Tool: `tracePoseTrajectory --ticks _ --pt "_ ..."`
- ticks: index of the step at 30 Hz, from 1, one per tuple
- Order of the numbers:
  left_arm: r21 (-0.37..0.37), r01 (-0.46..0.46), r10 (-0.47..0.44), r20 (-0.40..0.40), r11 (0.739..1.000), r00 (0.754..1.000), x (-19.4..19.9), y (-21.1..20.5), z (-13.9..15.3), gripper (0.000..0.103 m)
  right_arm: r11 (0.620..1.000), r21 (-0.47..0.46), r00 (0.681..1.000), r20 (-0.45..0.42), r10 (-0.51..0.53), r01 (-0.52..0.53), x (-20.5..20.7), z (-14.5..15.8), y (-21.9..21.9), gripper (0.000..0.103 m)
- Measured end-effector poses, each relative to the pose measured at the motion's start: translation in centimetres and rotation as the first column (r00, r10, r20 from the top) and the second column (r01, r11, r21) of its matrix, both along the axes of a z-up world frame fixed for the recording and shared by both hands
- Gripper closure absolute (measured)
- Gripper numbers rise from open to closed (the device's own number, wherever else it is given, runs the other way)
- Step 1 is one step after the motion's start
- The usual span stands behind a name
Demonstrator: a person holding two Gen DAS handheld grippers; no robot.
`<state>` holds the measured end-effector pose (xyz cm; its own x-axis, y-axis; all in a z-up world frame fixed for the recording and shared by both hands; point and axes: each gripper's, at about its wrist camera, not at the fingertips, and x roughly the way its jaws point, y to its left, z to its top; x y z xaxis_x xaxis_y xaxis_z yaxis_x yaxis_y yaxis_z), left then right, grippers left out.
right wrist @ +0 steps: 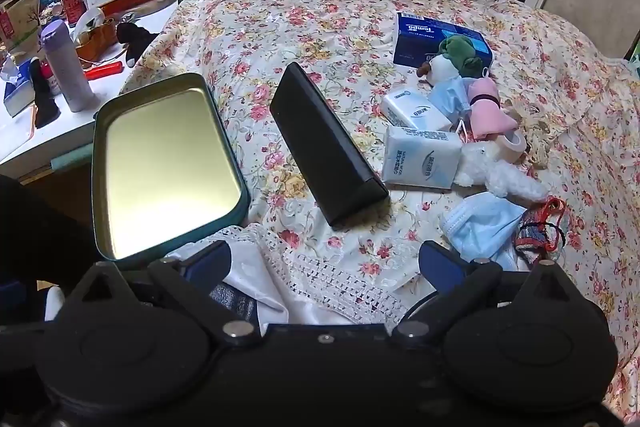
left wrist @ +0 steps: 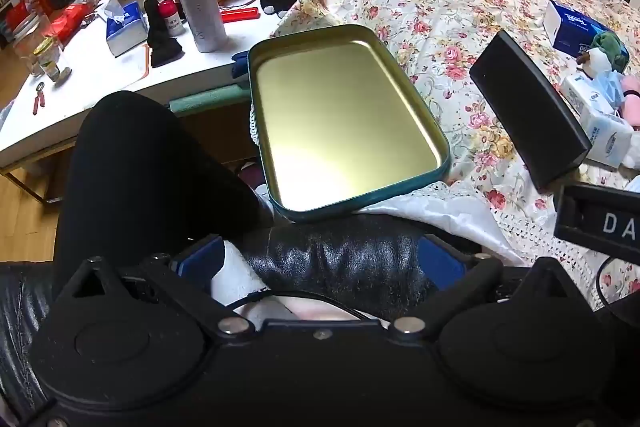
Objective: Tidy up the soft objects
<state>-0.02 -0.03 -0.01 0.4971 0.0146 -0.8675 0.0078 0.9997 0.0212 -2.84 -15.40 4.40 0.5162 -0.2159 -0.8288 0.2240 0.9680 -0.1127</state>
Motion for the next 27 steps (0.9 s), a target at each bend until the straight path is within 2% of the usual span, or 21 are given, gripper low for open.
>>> tracePoseTrajectory --ticks 8,11,27 --pt "-0.024 -0.013 0.013 0.0 1.0 1.0 -0.17 0.53 0.12 0.003 1.0 0.0 1.0 0.001 0.0 0.0 -0.24 -0.13 -0.34 0.003" --pt "-0.008 -0.005 0.005 -0.013 1.0 1.0 -0.2 -0.09 -0.66 0.003 1.0 -0.005 1.0 -0.003 0.001 -0.001 -0.11 -0.06 -0.16 0.003" --pt "-0.024 -0.004 0.003 -0.035 1.0 0.999 0.04 -0.13 -0.65 0.003 1.0 -0.009 1.0 -0.008 0.006 -0.006 -0.05 -0.02 0.14 0.003"
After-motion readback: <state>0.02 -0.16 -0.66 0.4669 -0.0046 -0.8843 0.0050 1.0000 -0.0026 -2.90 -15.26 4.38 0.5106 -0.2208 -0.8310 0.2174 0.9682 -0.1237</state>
